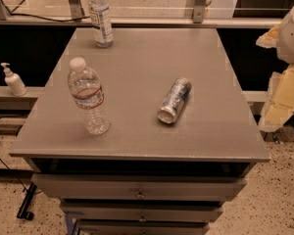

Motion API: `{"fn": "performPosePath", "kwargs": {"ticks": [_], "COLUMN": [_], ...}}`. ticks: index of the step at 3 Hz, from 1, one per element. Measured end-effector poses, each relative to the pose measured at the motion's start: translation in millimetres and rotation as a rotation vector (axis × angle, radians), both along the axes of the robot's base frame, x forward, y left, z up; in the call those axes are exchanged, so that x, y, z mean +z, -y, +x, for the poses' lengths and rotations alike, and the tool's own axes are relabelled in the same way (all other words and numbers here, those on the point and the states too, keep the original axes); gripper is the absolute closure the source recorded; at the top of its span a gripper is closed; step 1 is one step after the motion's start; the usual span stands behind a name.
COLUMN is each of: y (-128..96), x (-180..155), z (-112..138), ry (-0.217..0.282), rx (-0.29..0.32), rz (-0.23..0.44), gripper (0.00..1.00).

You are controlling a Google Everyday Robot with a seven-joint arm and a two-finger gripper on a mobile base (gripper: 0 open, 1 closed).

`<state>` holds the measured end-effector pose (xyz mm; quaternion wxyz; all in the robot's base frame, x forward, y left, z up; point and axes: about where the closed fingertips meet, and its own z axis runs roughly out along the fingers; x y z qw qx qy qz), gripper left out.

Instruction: Place redbull can upright

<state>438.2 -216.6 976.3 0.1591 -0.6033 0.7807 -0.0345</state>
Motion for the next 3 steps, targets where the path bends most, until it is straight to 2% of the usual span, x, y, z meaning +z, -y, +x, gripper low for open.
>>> {"fn": "performPosePath", "kwargs": {"ticks": [1,2,3], "y": [0.0,-15.2,-52.5], "x": [0.1,4.0,5.7], "z": [0.0,3.5,15.7], "ry": [0.000,0.031,0.084], "rx": [0.000,0.083,0.286], "rz": [0.000,0.018,0.011], "gripper": [0.00,0.00,0.00]}}
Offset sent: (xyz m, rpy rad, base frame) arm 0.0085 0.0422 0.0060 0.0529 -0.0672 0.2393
